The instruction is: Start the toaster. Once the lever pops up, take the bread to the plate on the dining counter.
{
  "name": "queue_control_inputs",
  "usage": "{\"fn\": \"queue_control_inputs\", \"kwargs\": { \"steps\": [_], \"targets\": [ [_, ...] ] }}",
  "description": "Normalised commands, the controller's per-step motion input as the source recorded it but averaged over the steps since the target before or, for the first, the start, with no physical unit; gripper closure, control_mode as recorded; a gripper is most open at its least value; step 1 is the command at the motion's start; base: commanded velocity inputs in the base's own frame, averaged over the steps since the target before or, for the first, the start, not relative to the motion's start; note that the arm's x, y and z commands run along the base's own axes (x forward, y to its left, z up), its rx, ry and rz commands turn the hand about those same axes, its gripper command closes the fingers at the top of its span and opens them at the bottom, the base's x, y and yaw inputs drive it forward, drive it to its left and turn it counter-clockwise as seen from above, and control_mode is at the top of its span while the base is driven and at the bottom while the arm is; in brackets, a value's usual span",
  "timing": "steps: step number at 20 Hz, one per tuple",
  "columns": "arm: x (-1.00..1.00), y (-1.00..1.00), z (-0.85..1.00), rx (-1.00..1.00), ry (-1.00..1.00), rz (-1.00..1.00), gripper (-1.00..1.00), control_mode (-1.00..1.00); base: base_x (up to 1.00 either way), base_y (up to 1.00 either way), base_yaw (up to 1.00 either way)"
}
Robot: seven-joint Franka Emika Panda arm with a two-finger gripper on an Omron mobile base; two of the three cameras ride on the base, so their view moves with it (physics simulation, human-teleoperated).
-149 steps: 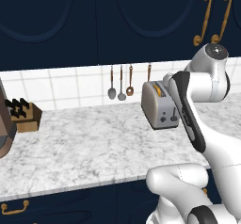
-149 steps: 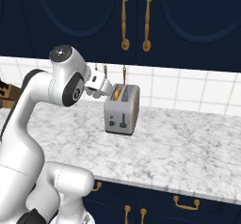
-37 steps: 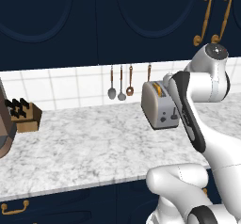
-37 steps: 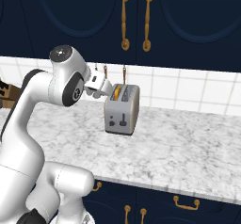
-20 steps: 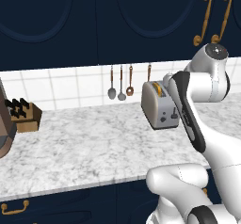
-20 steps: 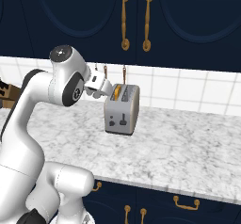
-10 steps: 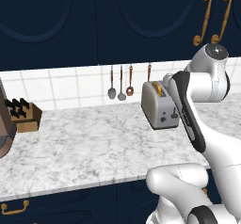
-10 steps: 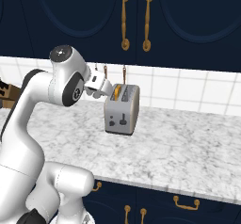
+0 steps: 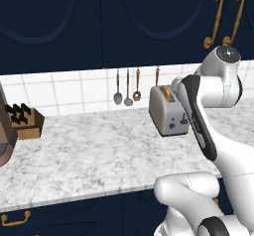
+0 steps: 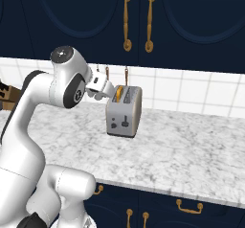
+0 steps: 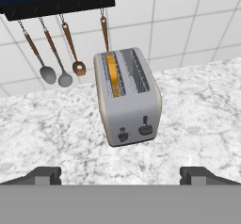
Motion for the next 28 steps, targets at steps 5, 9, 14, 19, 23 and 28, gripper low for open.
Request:
{"fn": "queue_control_inputs", "kwargs": {
  "steps": [5,9,14,19,23,28],
  "targets": [
    [0.0,0.0,0.0,0.0,0.0,0.0,-1.0,-1.0,0.0,0.0,0.0],
    [0.0,0.0,0.0,0.0,0.0,0.0,-1.0,-1.0,0.0,0.0,0.0],
    [0.0,0.0,0.0,0.0,0.0,0.0,-1.0,-1.0,0.0,0.0,0.0],
    [0.0,0.0,0.0,0.0,0.0,0.0,-1.0,-1.0,0.0,0.0,0.0],
    [0.0,0.0,0.0,0.0,0.0,0.0,-1.0,-1.0,0.0,0.0,0.0],
    [0.0,0.0,0.0,0.0,0.0,0.0,-1.0,-1.0,0.0,0.0,0.0]
  ]
}}
